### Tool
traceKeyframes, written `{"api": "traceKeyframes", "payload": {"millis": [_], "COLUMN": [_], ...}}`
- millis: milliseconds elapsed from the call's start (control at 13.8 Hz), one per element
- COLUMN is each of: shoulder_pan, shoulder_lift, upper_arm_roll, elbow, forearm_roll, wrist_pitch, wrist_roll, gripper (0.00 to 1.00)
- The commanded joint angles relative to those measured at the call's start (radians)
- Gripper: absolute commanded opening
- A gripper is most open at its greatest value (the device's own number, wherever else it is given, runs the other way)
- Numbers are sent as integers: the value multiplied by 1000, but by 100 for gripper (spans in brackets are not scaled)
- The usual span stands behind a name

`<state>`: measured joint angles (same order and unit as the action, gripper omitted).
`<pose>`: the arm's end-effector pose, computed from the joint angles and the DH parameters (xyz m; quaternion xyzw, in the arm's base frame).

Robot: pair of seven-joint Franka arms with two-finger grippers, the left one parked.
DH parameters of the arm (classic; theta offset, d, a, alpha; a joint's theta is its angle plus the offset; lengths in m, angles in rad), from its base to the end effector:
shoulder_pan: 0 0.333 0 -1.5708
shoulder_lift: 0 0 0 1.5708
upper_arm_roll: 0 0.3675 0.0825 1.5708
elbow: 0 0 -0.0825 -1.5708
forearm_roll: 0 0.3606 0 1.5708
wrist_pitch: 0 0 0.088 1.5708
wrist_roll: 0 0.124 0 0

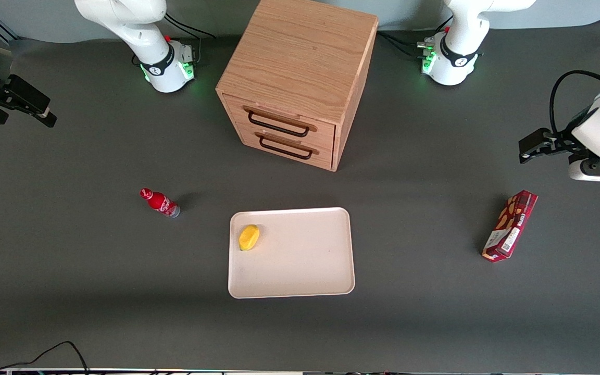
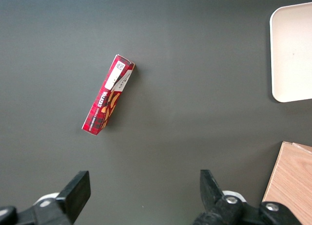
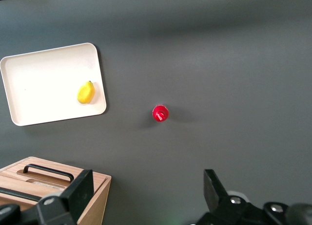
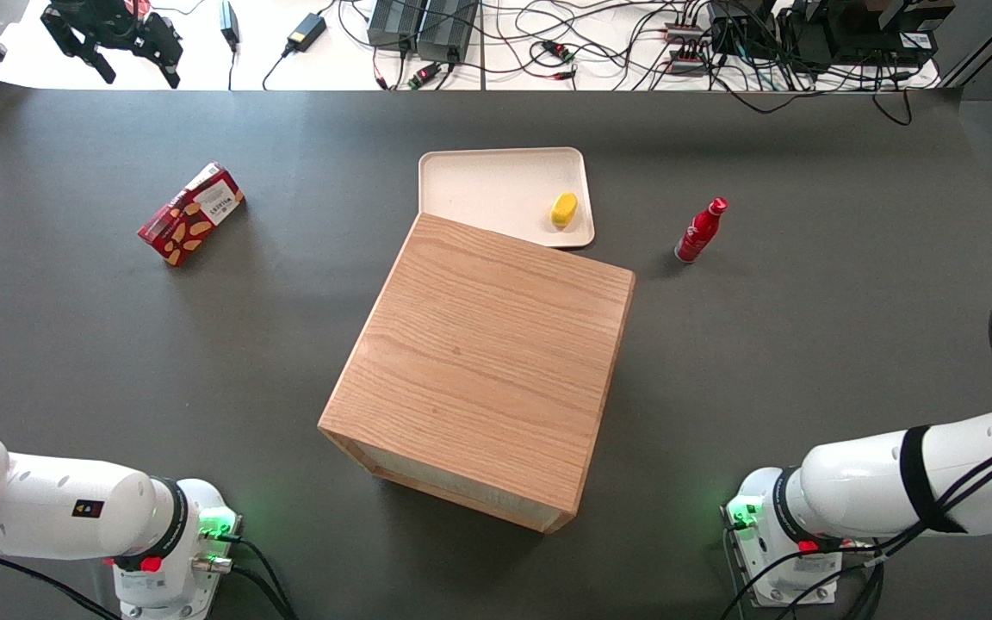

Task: Place coke bottle on tray
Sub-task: 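Move the right gripper down to the small red Coca-Cola bottle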

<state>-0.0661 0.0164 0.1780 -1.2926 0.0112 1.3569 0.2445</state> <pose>0.5060 0.0572 0.7526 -0.9976 0.0650 -0.0225 0.0111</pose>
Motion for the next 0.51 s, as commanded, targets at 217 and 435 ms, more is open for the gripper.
{"api": "traceKeyframes", "payload": {"millis": [217, 435], "shoulder_pan": [9, 9], "shoulder_lift": [25, 51], "upper_arm_roll": [6, 12], "elbow": [26, -40], "forearm_roll": [10, 12], "wrist_pitch": [-28, 4], "wrist_roll": [102, 91], "gripper": [100, 100]}}
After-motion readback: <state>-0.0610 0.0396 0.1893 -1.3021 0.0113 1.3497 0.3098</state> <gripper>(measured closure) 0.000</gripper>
